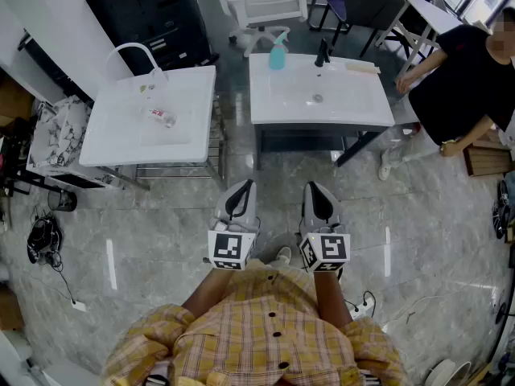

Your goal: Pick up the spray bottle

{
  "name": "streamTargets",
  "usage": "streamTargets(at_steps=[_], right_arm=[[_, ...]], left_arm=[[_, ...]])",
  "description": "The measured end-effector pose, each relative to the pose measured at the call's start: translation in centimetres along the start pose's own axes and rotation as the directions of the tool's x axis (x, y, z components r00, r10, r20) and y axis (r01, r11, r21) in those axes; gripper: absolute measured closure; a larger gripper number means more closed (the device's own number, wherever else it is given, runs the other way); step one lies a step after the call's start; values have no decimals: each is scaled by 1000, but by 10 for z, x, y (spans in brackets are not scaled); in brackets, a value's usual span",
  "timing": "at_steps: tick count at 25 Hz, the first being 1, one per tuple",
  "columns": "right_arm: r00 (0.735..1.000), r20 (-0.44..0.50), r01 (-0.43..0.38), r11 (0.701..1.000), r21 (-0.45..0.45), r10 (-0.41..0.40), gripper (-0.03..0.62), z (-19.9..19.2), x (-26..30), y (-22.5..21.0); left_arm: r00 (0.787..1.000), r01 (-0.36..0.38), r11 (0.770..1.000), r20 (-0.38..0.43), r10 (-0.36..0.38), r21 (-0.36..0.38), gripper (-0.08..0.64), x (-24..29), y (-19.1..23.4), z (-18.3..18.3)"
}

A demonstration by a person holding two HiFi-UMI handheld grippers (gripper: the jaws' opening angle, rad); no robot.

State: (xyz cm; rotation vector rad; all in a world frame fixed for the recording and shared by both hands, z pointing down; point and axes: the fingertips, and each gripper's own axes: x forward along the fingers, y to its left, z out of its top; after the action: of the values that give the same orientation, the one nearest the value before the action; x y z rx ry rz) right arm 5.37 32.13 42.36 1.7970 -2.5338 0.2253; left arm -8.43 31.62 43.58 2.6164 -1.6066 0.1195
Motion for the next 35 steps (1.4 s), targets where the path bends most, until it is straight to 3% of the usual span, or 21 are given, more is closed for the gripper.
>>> streamTargets(at_steps=[6, 19, 28, 35], right_arm=[[1000, 27, 13, 999, 53, -14, 594, 5, 0, 14], [997, -2, 76, 997, 28, -76, 591, -14, -4, 39], [997, -21, 77, 995, 60, -76, 591, -28, 48, 11], [998, -21, 58, 996, 74, -56, 591, -18, 127, -36]], left_arm=[[1000, 20, 1000, -1, -20, -5, 560, -10, 13, 0], [995, 92, 994, -23, -94, -57, 560, -15, 27, -21], [994, 100, 994, -50, -102, -39, 560, 36, 39, -30], [994, 91, 996, -63, -92, -11, 560, 123, 56, -24]])
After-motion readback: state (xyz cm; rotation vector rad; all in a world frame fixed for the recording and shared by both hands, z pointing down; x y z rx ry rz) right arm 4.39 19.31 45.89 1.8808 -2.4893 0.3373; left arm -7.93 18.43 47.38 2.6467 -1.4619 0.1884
